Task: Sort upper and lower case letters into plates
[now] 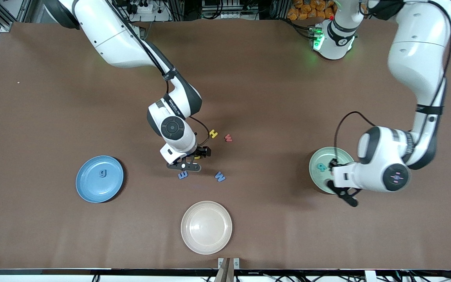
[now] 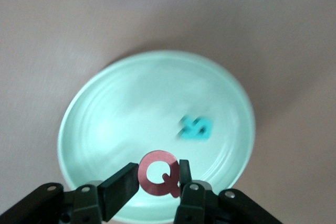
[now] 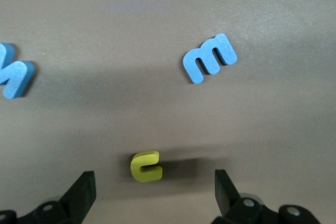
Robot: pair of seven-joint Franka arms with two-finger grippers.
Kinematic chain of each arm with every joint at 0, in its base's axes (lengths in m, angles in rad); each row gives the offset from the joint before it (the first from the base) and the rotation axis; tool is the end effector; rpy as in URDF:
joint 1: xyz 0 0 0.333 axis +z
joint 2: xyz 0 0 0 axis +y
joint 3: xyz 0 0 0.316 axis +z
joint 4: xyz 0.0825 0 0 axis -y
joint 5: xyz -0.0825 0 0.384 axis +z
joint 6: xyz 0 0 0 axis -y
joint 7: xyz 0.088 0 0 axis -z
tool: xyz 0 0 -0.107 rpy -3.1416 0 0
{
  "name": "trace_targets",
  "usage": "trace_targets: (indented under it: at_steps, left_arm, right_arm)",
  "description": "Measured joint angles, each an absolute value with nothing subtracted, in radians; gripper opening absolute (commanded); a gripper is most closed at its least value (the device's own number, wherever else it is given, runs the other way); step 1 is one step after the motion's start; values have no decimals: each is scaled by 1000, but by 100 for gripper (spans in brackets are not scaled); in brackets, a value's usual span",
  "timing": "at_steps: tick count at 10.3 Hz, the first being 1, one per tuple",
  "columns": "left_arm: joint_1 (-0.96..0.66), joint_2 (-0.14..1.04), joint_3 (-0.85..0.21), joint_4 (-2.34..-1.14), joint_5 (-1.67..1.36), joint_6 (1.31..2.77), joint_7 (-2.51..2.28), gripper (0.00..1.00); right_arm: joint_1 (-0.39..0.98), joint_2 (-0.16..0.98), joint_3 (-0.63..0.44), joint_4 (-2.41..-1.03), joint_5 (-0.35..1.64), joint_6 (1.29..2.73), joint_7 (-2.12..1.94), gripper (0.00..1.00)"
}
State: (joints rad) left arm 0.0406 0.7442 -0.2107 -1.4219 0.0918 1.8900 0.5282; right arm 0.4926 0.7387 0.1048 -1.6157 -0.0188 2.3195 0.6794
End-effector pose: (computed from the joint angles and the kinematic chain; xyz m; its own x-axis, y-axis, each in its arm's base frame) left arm 0.6903 -0.0860 0.2436 0.7377 -0.6483 -0.1884 -0.6215 -0.7611 0.1856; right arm 0.5744 0.3799 0.1907 0.9938 -0.0940 -0.0602 -0.0956 -0.9951 -0.0248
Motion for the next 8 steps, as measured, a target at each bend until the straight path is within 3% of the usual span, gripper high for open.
trace_targets:
  at_steps: [2, 3, 6, 7, 8]
  left_arm:
    - [71, 747, -212, -1452, 92, 1889, 547, 38]
    - [66, 749, -217, -1455, 92, 1892, 547, 46]
    - [47, 765, -223, -1457, 92, 1932, 546, 52]
    - [48, 771, -223, -1458, 92, 1941, 546, 68]
    - [48, 776, -223, -1458, 92, 1945, 546, 92]
  right_arm:
    - [495, 754, 105, -1620, -26, 2334, 672, 100]
    - [496, 763, 105, -1622, -34, 2350, 671, 100]
    - [501, 775, 106, -1622, -45, 2365, 670, 100]
    - [502, 775, 106, -1622, -45, 2365, 670, 100]
    - [502, 775, 106, -1622, -46, 2365, 670, 100]
